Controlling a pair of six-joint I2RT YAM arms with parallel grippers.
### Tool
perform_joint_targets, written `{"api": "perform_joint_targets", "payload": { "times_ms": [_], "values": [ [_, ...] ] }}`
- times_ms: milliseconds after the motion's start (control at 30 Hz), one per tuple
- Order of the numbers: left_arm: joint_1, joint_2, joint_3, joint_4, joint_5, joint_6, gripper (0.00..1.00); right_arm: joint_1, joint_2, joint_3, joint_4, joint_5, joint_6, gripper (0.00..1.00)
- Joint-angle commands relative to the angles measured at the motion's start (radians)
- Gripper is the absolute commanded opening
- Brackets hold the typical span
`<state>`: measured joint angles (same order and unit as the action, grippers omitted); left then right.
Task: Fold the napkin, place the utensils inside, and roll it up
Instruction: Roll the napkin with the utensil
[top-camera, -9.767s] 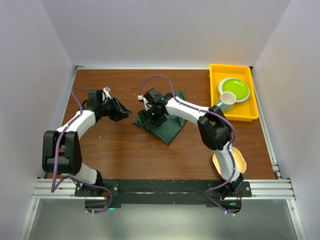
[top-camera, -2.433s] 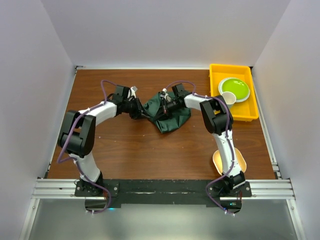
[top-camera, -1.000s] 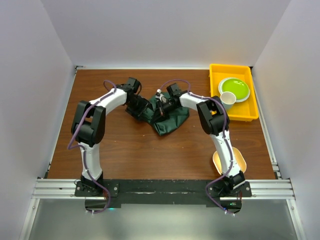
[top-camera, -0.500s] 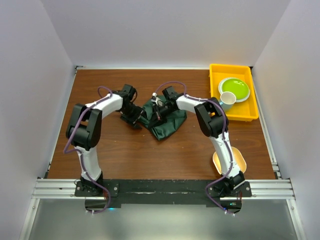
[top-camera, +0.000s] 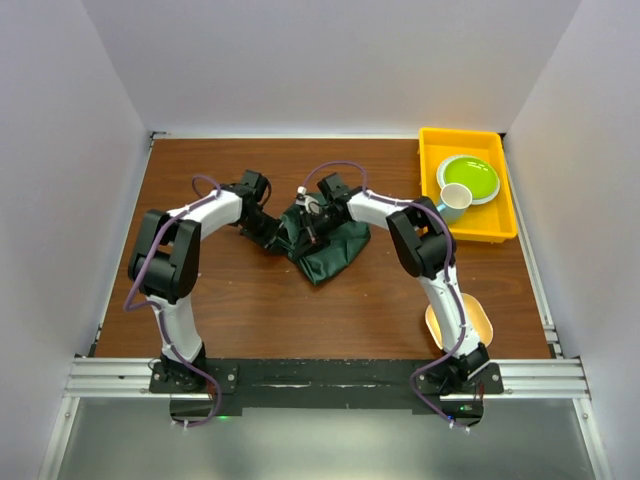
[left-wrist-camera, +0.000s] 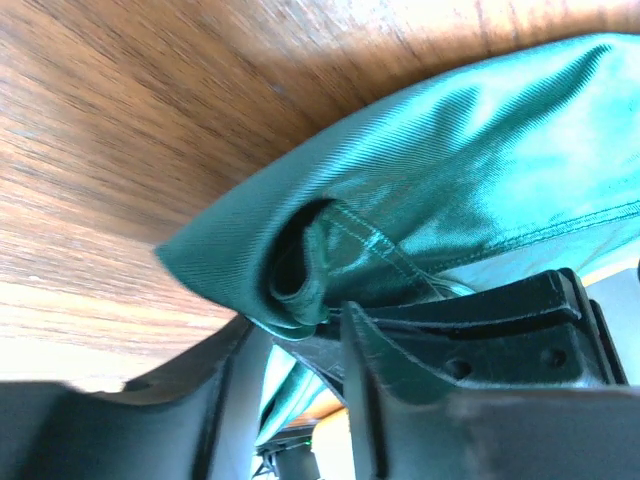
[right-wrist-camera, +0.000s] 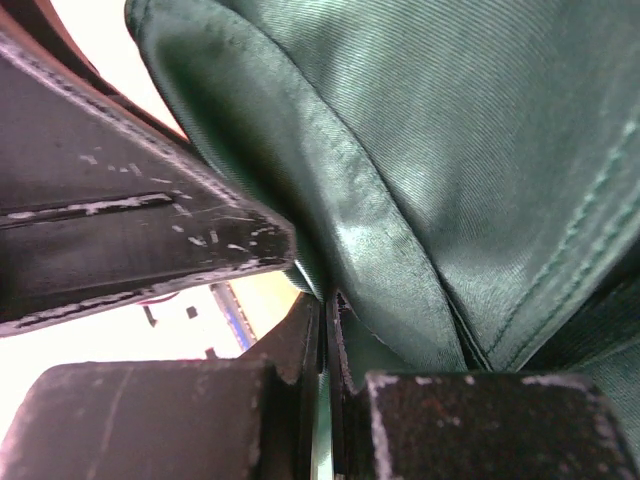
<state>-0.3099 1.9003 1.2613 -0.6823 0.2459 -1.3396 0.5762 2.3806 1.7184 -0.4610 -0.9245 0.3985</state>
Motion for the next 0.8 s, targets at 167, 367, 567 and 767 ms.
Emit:
{"api": "perform_joint_targets", "payload": {
  "times_ms": [167, 367, 567, 767],
  "values": [
    [0.009, 0.017, -0.016, -0.011, 0.006, 0.056, 0.22, 0.04, -0.093, 0.032, -0.09, 0.091, -0.118, 0.0],
    [0.009, -0.016, -0.039, -0.023, 0.018, 0.071, 0.0, 0.051, -0.123, 0.035, -0.125, 0.147, -0.171, 0.05],
    [0.015, -0.04, -0.046, -0.036, 0.052, 0.074, 0.0, 0.085, -0.199, 0.02, -0.174, 0.265, -0.295, 0.47],
    [0.018, -0.056, -0.062, -0.037, 0.079, 0.076, 0.0, 0.146, -0.314, -0.026, -0.157, 0.478, -0.392, 0.68]
  ]
}}
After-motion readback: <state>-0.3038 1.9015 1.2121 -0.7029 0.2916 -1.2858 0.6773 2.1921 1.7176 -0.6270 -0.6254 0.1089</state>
